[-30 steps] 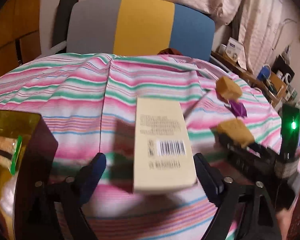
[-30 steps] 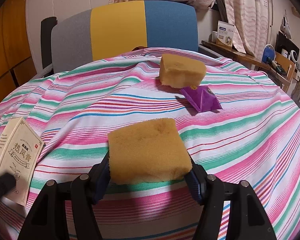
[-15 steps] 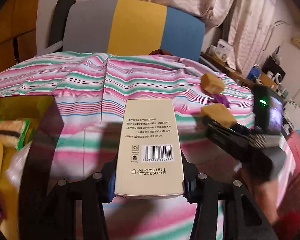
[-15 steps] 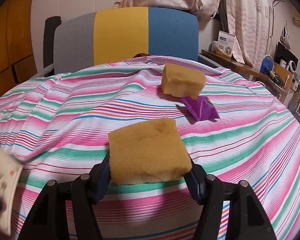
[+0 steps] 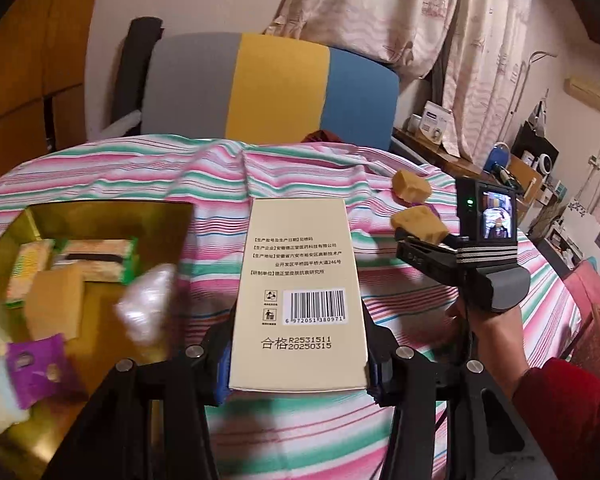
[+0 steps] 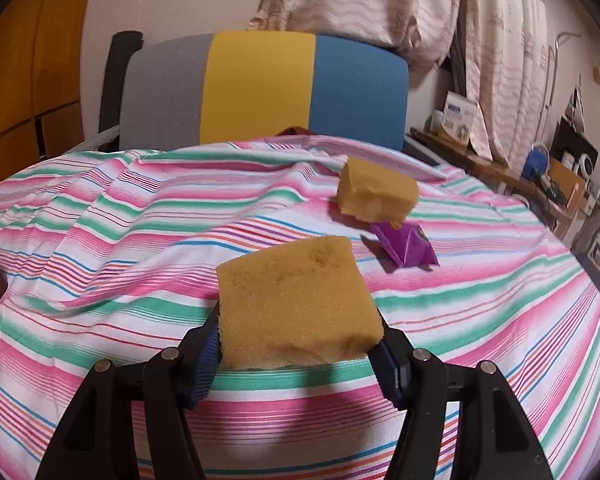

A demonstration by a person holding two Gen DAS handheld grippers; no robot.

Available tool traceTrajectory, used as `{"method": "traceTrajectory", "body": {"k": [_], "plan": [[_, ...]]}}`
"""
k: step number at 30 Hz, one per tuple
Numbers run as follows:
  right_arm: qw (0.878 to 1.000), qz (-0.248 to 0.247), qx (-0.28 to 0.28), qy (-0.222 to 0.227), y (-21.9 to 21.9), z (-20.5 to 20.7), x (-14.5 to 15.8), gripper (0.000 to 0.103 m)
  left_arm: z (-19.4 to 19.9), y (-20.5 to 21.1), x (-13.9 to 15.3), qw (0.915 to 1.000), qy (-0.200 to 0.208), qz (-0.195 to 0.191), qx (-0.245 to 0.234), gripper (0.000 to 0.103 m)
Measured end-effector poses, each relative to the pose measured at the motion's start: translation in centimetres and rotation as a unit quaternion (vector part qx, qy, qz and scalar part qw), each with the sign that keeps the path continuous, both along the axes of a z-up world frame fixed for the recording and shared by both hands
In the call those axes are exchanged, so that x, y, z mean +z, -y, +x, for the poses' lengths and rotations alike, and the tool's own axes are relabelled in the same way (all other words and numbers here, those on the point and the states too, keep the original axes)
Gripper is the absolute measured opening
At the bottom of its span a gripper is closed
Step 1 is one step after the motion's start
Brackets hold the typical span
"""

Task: Organize objects
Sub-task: 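Carry the cream box into the gold tray and open left while right carries the sponge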

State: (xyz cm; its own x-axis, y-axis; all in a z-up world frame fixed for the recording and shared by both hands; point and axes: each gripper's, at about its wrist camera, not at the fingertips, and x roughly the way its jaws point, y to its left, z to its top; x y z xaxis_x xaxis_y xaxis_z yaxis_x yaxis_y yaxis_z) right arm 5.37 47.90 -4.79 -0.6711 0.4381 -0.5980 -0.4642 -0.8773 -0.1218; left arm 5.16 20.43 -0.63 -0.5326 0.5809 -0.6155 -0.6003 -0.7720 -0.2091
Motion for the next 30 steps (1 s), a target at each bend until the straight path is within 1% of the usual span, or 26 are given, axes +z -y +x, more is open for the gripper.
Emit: {"method": "traceTrajectory", "body": {"k": [4, 6, 9, 11, 14, 18, 21, 24, 27, 28, 30], "plan": [[1.0, 0.013, 0.01, 0.001, 0.6, -0.2, 0.2, 0.066, -0.4, 2.7, 0.0, 0.9998, 0.009, -0.008, 0.015, 0.05], [1.0, 0.011, 0.011, 0.001, 0.6, -0.2, 0.2, 0.066, -0.9, 4.5, -0.2, 0.9995, 0.025, -0.009, 0.017, 0.051], [1.0, 0.009, 0.01, -0.005, 0.5, 0.1, 0.4, 0.066, -1.4, 6.5, -0.5, 0.9975, 0.067, 0.018, -0.011, 0.053], [1.0, 0.012, 0.01, -0.01, 0.6, 0.3, 0.5, 0.066, -1.6, 7.5, -0.4, 0.9958, 0.084, 0.036, -0.012, 0.053], [1.0, 0.017, 0.008, -0.012, 0.8, 0.4, 0.6, 0.066, -1.5, 8.7, 0.3, 0.9944, 0.088, 0.056, -0.014, 0.052], [0.999, 0.027, 0.009, -0.015, 1.1, 0.6, 0.9, 0.066, -2.1, 10.5, 0.4, 0.9916, 0.107, 0.073, 0.0, 0.05], [0.999, 0.036, 0.017, -0.022, 1.7, 0.9, 1.2, 0.066, -2.8, 11.9, -0.4, 0.9914, 0.115, 0.059, 0.018, 0.051], [0.999, 0.037, 0.032, -0.018, 2.3, 1.1, 1.4, 0.066, -3.6, 13.5, -1.6, 0.9884, 0.14, 0.048, 0.035, 0.051], [0.998, 0.036, 0.049, -0.02, 3.1, 1.6, 1.9, 0.066, -4.1, 14.6, -2.8, 0.9862, 0.157, 0.026, 0.046, 0.051], [0.998, 0.032, 0.054, -0.022, 3.3, 1.9, 2.1, 0.066, -4.2, 14.9, -3.0, 0.9859, 0.158, 0.022, 0.049, 0.05], [0.997, 0.014, 0.066, -0.033, 4.0, 2.5, 2.6, 0.066, -4.1, 15.1, -3.0, 0.9881, 0.148, 0.006, 0.043, 0.051]]}}
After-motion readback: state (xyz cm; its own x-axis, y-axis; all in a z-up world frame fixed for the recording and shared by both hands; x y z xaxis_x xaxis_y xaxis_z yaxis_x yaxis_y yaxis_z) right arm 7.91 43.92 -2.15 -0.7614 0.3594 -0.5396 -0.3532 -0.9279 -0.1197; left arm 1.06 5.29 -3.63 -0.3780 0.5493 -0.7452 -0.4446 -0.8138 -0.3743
